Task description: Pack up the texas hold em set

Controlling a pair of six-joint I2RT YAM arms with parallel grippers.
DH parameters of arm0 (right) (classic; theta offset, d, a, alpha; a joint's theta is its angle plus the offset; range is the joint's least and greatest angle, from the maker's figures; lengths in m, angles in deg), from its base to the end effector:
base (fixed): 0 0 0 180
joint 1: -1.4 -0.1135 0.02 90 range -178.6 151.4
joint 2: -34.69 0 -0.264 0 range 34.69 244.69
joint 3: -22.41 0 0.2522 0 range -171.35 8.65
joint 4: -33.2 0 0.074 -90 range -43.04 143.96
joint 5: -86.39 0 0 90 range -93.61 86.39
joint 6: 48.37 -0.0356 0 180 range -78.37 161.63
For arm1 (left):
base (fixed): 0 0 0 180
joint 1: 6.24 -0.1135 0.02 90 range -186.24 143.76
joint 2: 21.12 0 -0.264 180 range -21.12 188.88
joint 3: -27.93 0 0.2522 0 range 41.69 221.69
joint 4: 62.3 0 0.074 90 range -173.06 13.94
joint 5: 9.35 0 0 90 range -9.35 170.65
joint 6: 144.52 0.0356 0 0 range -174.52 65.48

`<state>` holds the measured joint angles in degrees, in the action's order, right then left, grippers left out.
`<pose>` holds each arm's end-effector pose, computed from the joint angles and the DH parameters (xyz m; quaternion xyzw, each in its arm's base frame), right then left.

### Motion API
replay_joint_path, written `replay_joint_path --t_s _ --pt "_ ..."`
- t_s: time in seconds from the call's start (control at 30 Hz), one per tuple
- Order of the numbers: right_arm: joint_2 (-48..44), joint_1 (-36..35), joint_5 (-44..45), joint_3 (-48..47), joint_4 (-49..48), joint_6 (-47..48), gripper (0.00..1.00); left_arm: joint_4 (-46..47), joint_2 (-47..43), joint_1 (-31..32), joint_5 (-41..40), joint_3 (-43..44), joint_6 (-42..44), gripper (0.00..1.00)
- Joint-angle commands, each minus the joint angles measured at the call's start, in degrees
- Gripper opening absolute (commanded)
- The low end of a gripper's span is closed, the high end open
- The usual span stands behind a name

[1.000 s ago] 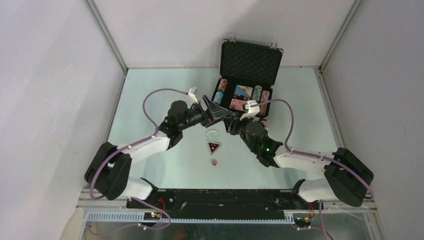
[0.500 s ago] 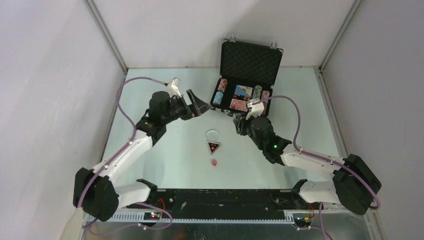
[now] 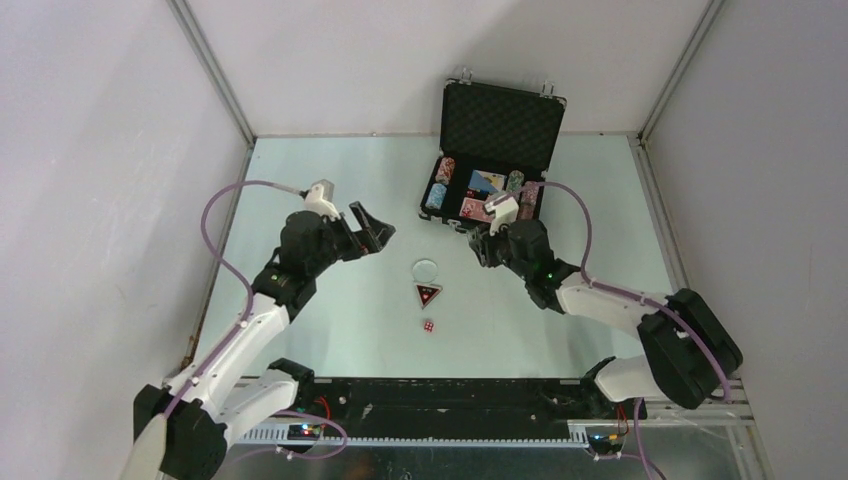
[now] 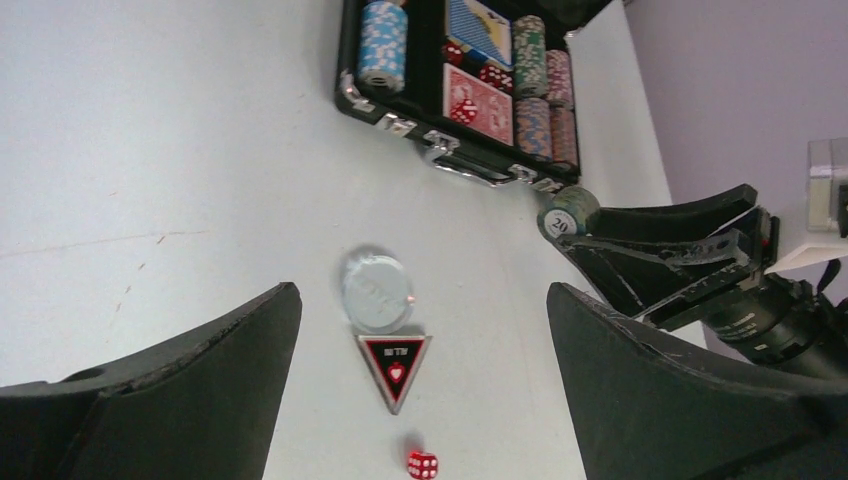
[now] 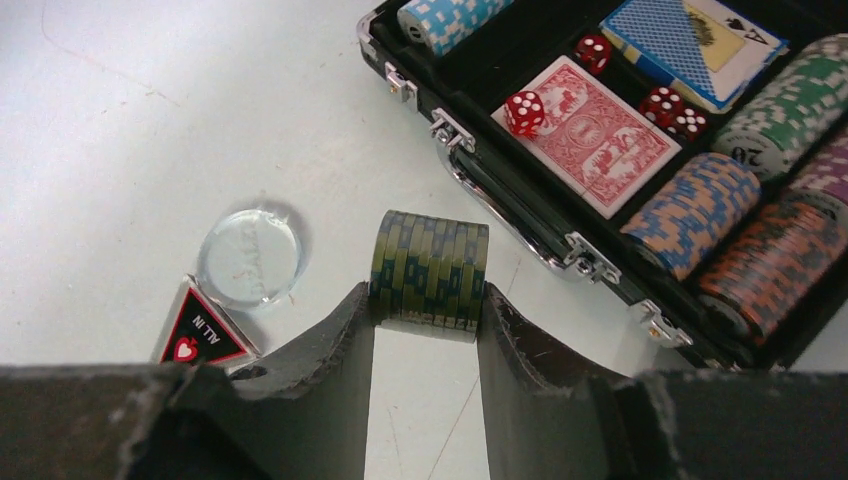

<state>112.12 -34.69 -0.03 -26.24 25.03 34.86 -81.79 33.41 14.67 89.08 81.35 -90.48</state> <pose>0.2325 0.1667 0.2112 -0.1908 0.7995 0.1840 0.5390 0.2048 -0.0838 0.2852 -0.0659 0.8183 -0.3235 0.4705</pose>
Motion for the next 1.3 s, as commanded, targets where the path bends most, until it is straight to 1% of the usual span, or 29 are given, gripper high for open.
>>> replay_joint_path --t_s 0.0,0.07,0.13,0.27,0.33,0.43,0.5,0.6,0.77,0.97,1.1,1.17,1.27 --pt "3.07 1.59 -7.76 -8.07 -0.59 4.91 0.0 4.8 -2.82 -1.02 -0.71 -3.48 0.07 1.0" --pt "5.04 2.16 -9.3 -12.21 5.41 5.76 0.0 11.97 -3.61 -1.04 1.91 -6.44 -1.54 1.0" --pt "7.25 2.63 -10.95 -16.35 10.41 6.51 0.0 15.98 -4.66 -1.04 3.01 -9.48 -3.1 1.0" --pt "12.08 3.43 -12.26 -23.09 18.64 10.64 0.0 17.99 -7.29 -1.04 1.93 -12.47 -2.93 1.0" --pt "15.64 3.52 -12.16 -27.47 24.81 13.63 0.0 18.84 -8.69 -1.04 1.94 -13.29 -2.84 1.0" --pt "23.11 3.41 -10.92 -37.59 35.45 16.4 0.0 21.36 -10.48 -1.03 2.83 -14.99 -3.4 1.0" --pt "26.79 3.4 -10.12 -42.14 38.98 17.89 0.0 22.7 -11.45 -1.04 3.26 -15.57 -3.56 1.0" --pt "29.77 3.45 -9.33 -45.73 40.01 19.27 0.0 22.67 -11.89 -1.04 3.23 -15.62 -3.27 1.0" --pt "32.46 3.53 -11.52 -49.48 38.77 21.09 0.0 22.83 -11.06 -1.04 6.76 -14.35 -4.34 1.0" --pt "35.61 4.4 -13.62 -54.5 38.92 23.61 0.0 20.36 -11.95 -1.04 3.42 -14.17 -3.09 1.0" --pt "37.57 4.59 -13.74 -56.73 38.69 26.34 0.0 21.35 -13.08 -1.02 2.11 -14.45 -2.31 1.0" --pt "38.33 4.74 -13.61 -57.3 38.33 27.83 0.0 21.72 -14.32 -1.04 -1.38 -15.15 -3.49 1.0" --pt "39.86 5.17 -13.49 -58.53 38.65 29.94 0.0 19.51 -15.51 -1.04 -8.9 -15.64 -6.02 0.99"
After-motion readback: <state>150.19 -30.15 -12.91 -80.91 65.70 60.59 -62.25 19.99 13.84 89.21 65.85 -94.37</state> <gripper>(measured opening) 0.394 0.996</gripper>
